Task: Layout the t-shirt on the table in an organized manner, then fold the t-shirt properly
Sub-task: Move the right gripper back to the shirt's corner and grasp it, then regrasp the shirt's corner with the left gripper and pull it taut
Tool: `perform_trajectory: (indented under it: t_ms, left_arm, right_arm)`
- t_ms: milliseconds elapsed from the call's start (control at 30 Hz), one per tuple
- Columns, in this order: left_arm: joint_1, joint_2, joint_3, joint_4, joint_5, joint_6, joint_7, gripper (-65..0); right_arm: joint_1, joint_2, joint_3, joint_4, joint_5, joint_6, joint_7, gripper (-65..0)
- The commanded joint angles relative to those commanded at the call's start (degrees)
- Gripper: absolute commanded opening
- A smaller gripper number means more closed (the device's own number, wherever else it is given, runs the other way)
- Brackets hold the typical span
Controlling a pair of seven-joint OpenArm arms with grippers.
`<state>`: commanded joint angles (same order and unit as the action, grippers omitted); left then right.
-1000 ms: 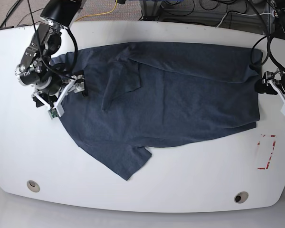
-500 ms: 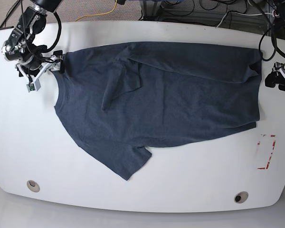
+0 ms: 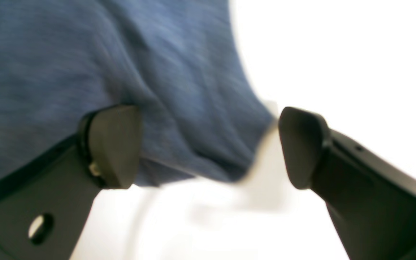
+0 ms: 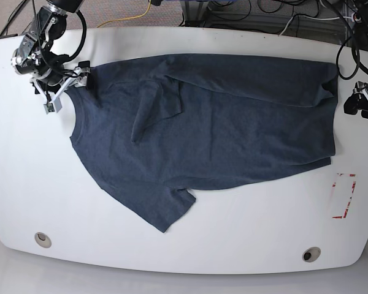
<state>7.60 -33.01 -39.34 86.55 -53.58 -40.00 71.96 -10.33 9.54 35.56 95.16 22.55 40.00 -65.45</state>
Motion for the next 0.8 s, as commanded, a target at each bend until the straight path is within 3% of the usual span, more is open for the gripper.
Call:
perform_trajectory:
  t_ms: [33,233,300,600,800]
  left_arm:
    - [0.0,0.0,-0.09,-0.09,0.0,0.0,0.0,-26.4]
    - [1.76,1.76,0.09,-0.35,0.09,0.0,-0.88,-26.4]
    - [2.73,3.08,0.18,-0.35,0.09,0.0,-1.58,-26.2]
    - [4.48,7.21,0.79,-0.35,0.62,0.0,-1.76,-26.1]
    - [4.4,8.26,4.31,-0.35,7.65,0.0,-1.76,-26.1]
  right_arm:
    - [0.0,-0.35,0.0,0.0,-0.18,0.0,0.0,-18.5]
    - [0.09,-1.23,-0.09,0.0,-0.35,0.0,0.0,-53.0]
    - [0.09,-1.32,-0.18,0.0,-0.35,0.0,0.0,-61.7]
    - [0.09,-1.32,-0.18,0.0,-0.35,0.0,0.0,-58.8]
    - [0.09,-1.32,-0.18,0.0,-0.26,0.0,0.0,-58.8]
